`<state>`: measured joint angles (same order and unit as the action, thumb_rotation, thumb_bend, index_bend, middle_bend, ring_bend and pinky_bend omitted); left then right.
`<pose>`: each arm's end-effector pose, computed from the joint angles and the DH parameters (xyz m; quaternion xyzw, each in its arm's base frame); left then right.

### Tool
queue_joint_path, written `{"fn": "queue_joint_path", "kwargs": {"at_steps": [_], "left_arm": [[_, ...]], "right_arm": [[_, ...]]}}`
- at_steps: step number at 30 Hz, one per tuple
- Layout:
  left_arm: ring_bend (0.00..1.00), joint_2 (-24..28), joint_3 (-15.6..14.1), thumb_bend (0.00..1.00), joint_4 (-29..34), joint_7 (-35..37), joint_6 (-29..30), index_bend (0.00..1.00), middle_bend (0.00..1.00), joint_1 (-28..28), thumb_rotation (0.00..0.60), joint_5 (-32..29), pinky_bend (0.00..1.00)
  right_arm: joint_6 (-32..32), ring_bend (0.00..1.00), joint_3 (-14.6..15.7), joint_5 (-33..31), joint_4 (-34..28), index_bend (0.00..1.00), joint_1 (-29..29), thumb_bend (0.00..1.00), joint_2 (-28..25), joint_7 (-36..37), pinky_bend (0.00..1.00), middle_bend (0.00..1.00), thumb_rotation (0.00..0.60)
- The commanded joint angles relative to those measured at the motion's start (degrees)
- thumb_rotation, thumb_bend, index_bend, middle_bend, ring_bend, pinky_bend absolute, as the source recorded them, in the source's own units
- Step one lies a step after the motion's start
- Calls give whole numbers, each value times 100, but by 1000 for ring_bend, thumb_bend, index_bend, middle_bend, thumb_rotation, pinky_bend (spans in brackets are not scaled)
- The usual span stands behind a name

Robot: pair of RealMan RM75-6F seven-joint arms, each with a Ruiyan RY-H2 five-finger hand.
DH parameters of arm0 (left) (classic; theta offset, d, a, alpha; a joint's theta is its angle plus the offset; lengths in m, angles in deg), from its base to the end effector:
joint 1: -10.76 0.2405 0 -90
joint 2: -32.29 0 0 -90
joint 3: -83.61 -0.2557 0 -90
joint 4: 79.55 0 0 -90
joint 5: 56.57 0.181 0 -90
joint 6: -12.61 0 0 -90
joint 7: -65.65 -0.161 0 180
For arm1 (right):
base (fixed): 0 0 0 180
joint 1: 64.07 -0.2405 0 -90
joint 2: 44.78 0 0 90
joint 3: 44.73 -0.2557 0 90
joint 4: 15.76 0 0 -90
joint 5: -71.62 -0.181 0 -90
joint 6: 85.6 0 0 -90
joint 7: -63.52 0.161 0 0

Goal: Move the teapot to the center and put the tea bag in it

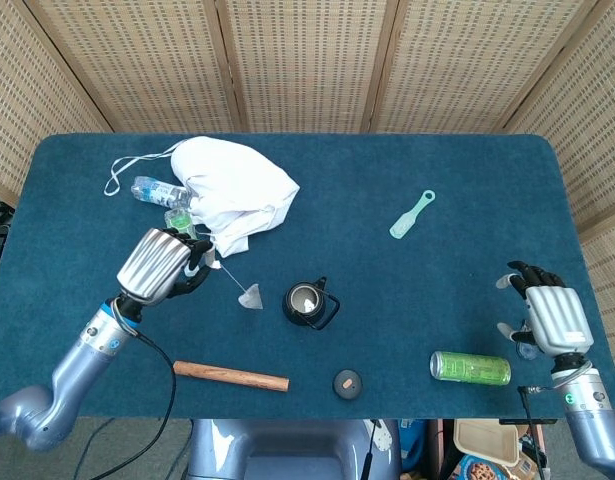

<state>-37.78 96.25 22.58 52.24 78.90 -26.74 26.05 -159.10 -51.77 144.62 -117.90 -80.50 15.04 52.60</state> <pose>-0.1024 0.3258 0.1224 -0.7274 -0.2528 -0.4945 0.4030 -0.2615 -0.2594 0.1846 0.6227 -0.3926 0.3520 0.5781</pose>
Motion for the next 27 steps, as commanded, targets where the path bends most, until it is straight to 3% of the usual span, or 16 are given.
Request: {"fn": "queue_joint_path", "kwargs": {"at_steps": [1, 11, 27], "left_arm": [[682, -26, 75, 521, 24, -22, -78, 622, 709, -100, 600, -46, 660], [682, -306, 386, 522, 17, -191, -399, 625, 709, -609, 600, -272, 660], [682, -632, 574, 521, -57, -453, -667, 629, 709, -1111, 600, -624, 660]], "right_arm": [[-49, 236, 0, 35, 27, 409, 22, 198, 42, 1, 312, 270, 600], [-267, 235, 33, 318, 111, 409, 104, 198, 249, 109, 312, 270, 600], [-383, 235, 43, 460, 164, 409, 193, 198, 311, 219, 313, 270, 600]]}}
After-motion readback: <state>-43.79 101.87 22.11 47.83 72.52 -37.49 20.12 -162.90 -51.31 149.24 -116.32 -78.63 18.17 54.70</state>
